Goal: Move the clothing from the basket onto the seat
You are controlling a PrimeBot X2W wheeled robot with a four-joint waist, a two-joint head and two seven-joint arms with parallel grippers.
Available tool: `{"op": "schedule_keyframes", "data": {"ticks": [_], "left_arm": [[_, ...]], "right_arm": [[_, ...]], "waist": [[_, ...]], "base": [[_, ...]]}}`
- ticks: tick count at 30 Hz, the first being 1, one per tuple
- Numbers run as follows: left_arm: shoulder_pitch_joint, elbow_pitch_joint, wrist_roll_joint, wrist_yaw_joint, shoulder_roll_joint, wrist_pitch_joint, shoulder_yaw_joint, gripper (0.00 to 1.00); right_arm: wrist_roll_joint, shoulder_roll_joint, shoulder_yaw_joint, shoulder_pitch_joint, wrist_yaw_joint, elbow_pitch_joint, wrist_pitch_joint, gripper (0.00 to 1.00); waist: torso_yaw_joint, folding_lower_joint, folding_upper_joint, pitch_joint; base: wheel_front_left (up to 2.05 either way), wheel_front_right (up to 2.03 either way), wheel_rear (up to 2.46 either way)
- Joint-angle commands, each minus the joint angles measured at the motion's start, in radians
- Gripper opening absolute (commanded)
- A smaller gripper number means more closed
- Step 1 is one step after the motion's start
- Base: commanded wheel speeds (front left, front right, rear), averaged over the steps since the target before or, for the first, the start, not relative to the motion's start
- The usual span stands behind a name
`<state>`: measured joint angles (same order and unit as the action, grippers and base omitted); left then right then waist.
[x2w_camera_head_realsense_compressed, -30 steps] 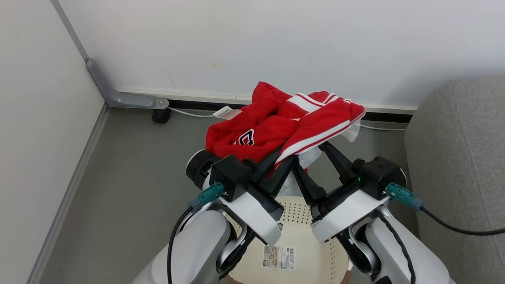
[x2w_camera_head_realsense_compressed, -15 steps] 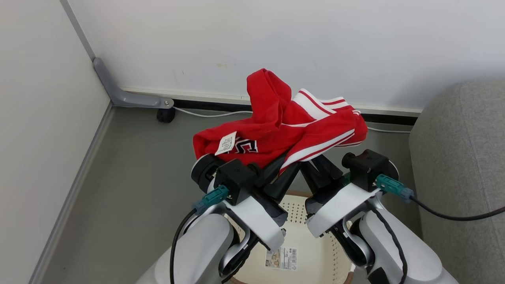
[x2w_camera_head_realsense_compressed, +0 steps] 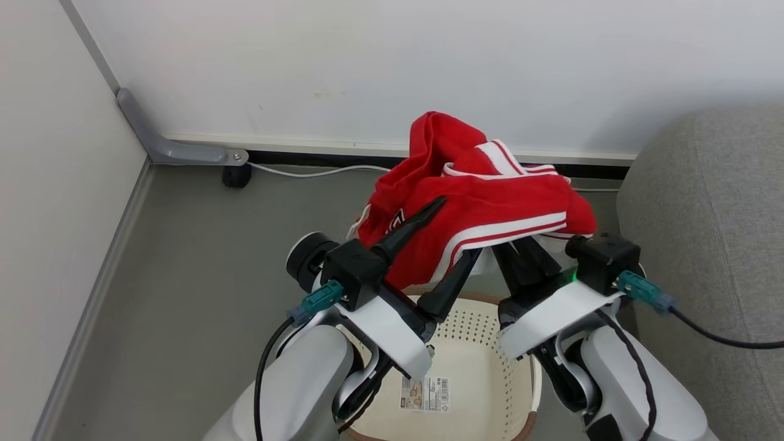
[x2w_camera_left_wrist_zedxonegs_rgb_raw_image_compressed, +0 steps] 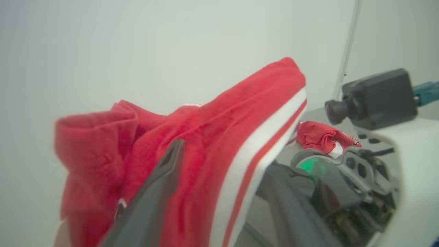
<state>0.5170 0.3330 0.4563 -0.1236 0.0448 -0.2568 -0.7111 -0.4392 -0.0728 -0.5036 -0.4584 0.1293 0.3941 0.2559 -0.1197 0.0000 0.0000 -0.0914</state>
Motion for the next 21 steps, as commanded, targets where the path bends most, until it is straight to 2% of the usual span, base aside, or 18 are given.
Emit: {"op": "schedule_keyframes", "data": {"ticks": [1,11,21], "left_arm": [[0.012,-0.020,-0.014,-0.005,0.005,-0.005,0.041,1.00],[0.000,-0.002,-0.030,-0.007,0.005,-0.005,0.063,1.00],[-0.010,0.005,-0.036,-0.007,0.023,-0.005,0.058,1.00]], "right_arm": [[0.002,0.011,0.011,0.002,0.001,-0.041,0.006,0.00],[0.032,0.008,0.130,0.043,0.001,-0.075,0.006,0.00],[0.046,0.007,0.192,0.073,0.001,-0.109,0.006,0.00]], "waist": [[0.007,0.0000,0.0000,-0.001],[0.064,0.0000,0.0000,-0.002],[0.157,0.0000,0.0000,-0.001]], "base": [[0.00,0.00,0.00],[0.00,0.00,0.00],[0.00,0.00,0.00]]}}
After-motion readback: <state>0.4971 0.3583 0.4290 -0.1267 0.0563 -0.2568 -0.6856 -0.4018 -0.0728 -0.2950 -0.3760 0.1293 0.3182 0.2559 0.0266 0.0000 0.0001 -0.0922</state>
